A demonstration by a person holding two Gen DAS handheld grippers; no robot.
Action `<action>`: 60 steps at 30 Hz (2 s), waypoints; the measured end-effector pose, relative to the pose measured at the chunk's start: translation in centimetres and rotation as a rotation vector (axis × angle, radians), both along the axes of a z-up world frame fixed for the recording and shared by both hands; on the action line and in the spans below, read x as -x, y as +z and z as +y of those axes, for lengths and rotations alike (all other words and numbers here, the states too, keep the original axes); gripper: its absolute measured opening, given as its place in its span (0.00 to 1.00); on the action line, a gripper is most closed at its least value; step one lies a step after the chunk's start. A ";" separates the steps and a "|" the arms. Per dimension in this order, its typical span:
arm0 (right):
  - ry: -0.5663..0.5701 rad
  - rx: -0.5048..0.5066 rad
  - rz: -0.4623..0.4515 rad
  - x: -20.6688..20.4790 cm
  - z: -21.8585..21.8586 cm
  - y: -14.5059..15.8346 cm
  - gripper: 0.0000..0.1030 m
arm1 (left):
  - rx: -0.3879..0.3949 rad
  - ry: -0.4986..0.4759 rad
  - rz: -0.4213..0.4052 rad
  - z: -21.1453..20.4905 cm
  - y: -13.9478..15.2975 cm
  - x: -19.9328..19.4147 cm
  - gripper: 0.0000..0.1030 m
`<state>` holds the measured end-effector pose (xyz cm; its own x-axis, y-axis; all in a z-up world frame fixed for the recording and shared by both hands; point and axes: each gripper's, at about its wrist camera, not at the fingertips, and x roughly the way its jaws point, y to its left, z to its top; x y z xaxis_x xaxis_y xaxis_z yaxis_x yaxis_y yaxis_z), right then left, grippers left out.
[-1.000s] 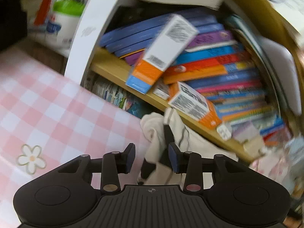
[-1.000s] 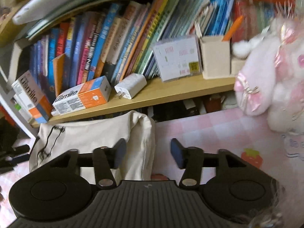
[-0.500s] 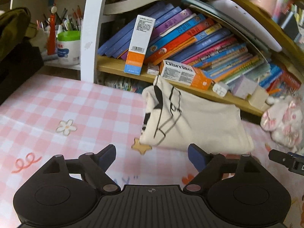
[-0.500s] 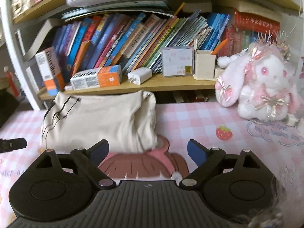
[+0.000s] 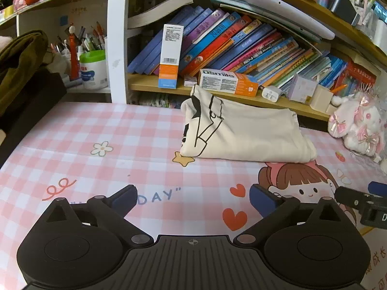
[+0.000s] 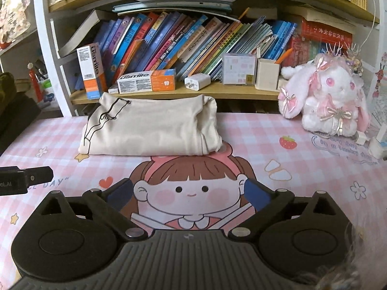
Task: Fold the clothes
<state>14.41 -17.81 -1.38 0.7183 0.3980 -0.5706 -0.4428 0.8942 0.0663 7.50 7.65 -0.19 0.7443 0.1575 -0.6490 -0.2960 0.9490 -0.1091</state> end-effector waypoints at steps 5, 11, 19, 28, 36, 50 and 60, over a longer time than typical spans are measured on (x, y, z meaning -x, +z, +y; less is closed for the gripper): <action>-0.007 0.010 0.012 0.7 0.0 -0.4 0.99 | 0.009 0.008 0.013 -0.1 -0.4 0.5 0.99; -0.004 0.019 0.036 1.3 0.0 -1.1 1.00 | -0.012 0.008 0.038 -0.4 -0.8 0.8 1.00; -0.003 0.027 0.046 1.6 0.0 -1.3 1.00 | -0.011 0.011 0.046 -0.4 -1.0 0.9 1.00; -0.002 0.024 0.049 1.8 0.1 -1.3 1.00 | -0.017 0.009 0.046 -0.5 -1.0 1.0 1.00; 0.000 0.024 0.047 2.0 0.3 -1.3 1.00 | -0.018 0.006 0.045 -0.5 -1.0 1.2 1.00; 0.002 0.030 0.054 2.3 0.5 -1.3 1.00 | -0.013 0.002 0.046 -0.5 -1.0 1.3 1.00; 0.001 0.034 0.062 2.2 0.5 -1.3 1.00 | -0.012 -0.005 0.057 -0.7 -1.2 1.2 1.00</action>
